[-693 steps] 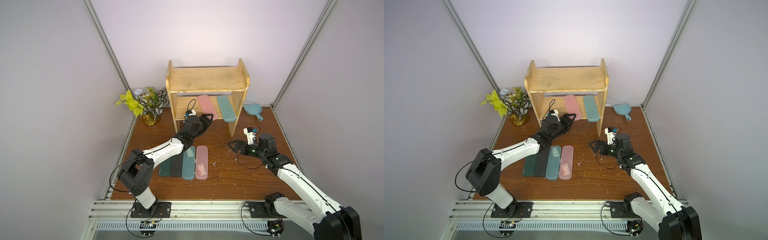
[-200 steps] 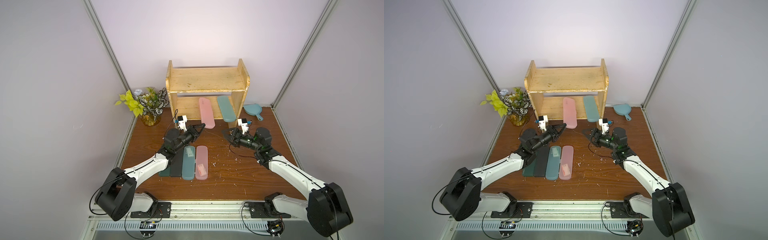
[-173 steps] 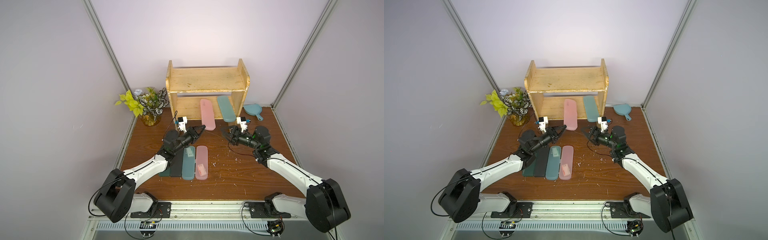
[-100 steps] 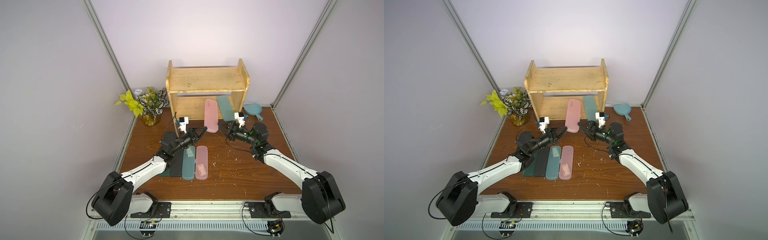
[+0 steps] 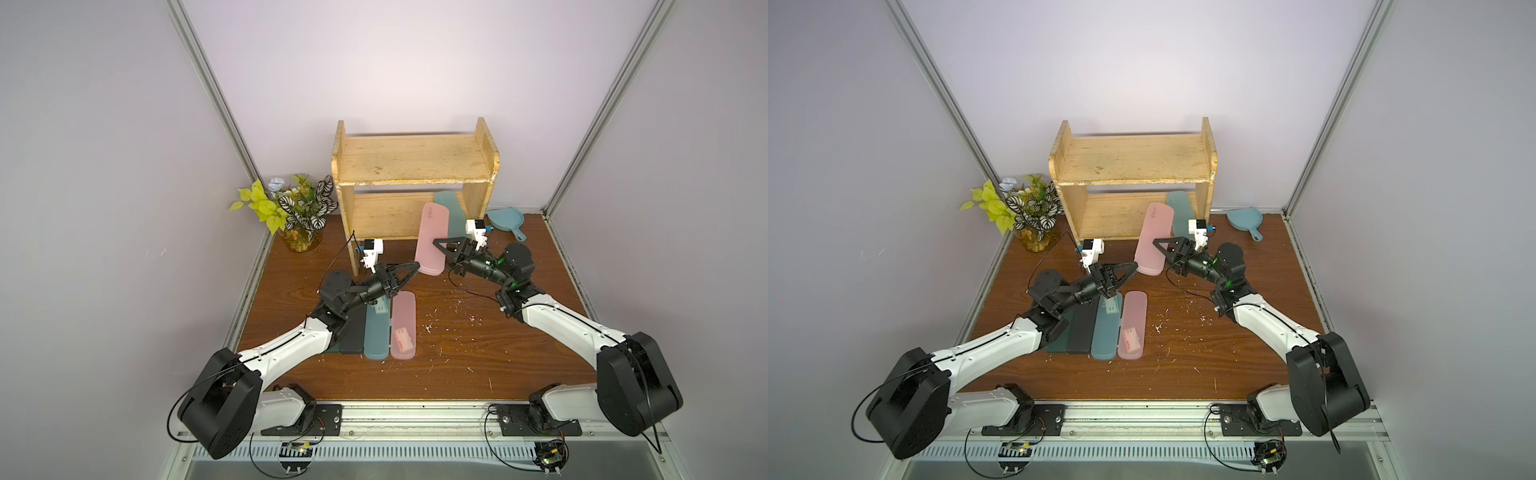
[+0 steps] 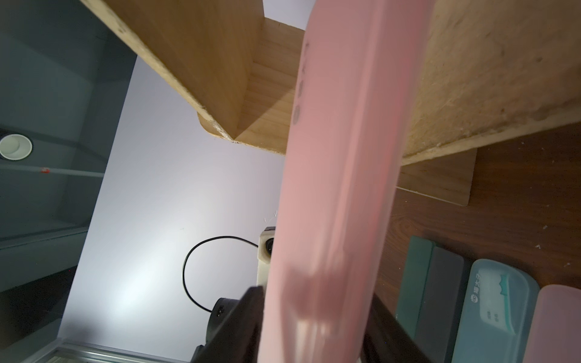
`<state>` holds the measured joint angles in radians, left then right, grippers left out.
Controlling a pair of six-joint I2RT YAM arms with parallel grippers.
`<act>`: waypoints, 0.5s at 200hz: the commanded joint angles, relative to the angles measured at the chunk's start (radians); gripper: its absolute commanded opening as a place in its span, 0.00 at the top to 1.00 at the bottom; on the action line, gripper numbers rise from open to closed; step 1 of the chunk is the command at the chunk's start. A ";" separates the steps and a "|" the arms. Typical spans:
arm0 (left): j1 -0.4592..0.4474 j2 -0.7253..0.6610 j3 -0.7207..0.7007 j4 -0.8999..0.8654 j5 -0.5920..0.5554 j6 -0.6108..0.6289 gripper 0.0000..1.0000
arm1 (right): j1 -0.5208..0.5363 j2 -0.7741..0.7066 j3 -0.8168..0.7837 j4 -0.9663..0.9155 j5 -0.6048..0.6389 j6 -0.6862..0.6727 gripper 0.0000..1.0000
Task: Remove the pencil cases from the shelf
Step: Pick up the pencil case from the shelf.
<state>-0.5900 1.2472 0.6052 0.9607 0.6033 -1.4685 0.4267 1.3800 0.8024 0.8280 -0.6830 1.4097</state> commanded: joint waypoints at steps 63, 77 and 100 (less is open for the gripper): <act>-0.012 -0.037 -0.027 0.090 0.012 -0.009 0.75 | 0.031 -0.015 -0.021 0.185 0.007 0.093 0.81; -0.011 -0.042 -0.037 0.090 0.000 -0.010 0.64 | 0.035 -0.027 -0.037 0.178 0.005 0.087 0.83; -0.009 -0.056 -0.062 0.088 -0.036 -0.018 0.37 | 0.036 -0.061 -0.072 0.130 0.002 0.062 0.84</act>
<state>-0.5938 1.2201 0.5659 1.0111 0.5999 -1.4960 0.4572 1.3815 0.7528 0.9409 -0.6792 1.5013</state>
